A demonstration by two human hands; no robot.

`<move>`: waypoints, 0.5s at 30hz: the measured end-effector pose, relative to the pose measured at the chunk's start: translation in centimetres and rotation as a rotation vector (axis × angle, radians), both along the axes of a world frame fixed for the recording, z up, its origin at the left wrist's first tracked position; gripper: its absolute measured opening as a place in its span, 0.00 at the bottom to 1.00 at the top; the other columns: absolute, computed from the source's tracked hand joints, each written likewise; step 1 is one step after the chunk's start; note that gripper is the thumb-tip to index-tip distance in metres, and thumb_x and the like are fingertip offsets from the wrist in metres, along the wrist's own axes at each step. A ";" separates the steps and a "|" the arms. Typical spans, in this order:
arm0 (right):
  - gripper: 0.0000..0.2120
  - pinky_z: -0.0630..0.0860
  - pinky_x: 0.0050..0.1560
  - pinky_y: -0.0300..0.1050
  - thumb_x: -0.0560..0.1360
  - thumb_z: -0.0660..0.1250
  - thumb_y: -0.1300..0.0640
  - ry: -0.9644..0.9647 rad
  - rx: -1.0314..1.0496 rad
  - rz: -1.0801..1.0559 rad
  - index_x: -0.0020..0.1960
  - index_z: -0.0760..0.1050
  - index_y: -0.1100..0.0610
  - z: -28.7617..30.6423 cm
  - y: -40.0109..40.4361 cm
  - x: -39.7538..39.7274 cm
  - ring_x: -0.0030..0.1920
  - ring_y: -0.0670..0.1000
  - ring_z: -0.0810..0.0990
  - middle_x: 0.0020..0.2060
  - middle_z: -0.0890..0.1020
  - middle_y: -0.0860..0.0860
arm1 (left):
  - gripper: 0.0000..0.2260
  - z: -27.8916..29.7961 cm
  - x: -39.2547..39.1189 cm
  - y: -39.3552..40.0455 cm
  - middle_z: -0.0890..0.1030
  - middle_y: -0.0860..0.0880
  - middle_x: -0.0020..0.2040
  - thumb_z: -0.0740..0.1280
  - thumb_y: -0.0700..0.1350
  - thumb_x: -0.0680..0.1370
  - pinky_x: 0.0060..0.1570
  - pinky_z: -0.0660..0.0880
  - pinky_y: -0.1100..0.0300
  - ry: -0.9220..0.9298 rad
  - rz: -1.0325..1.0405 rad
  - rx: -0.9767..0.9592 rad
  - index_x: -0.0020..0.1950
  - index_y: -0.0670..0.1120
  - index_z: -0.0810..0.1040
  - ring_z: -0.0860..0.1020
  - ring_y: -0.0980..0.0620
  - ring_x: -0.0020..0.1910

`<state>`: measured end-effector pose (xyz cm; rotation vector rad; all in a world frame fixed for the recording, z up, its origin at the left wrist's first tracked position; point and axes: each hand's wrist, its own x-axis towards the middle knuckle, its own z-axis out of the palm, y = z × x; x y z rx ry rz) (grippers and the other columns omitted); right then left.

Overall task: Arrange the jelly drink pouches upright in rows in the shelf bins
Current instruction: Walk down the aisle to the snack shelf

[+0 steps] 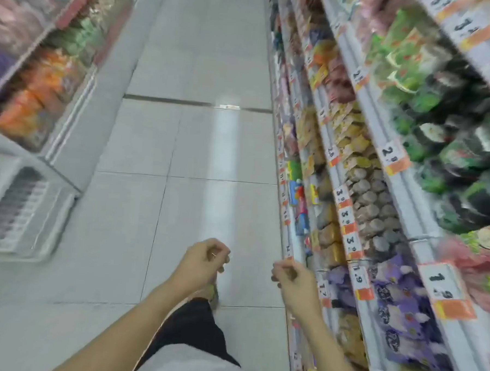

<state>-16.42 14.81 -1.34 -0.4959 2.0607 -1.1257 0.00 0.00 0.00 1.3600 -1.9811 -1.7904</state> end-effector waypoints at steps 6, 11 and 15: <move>0.04 0.76 0.44 0.32 0.77 0.69 0.61 -0.026 -0.037 0.259 0.46 0.81 0.53 0.9 -17.7 -4.3 0.43 0.46 0.83 0.39 0.85 0.47 | 0.08 -3.8 -0.9 -11.6 0.83 0.53 0.38 0.64 0.47 0.80 0.38 0.74 0.66 -0.091 0.009 0.015 0.42 0.49 0.79 0.81 0.56 0.36; 0.04 0.77 0.46 0.34 0.78 0.69 0.57 -0.042 0.062 0.412 0.46 0.81 0.51 1.7 -30.7 -9.5 0.44 0.43 0.82 0.41 0.84 0.44 | 0.09 -3.3 -4.6 -24.2 0.82 0.55 0.38 0.62 0.48 0.81 0.41 0.76 0.61 -0.164 -0.016 0.046 0.43 0.51 0.79 0.80 0.56 0.37; 0.05 0.75 0.45 0.31 0.78 0.68 0.55 -0.022 0.138 0.401 0.47 0.81 0.47 1.7 -38.1 -14.7 0.45 0.40 0.81 0.43 0.84 0.40 | 0.07 -1.8 -10.0 -35.4 0.83 0.54 0.40 0.63 0.47 0.80 0.41 0.75 0.68 -0.170 -0.026 0.037 0.45 0.51 0.79 0.81 0.57 0.38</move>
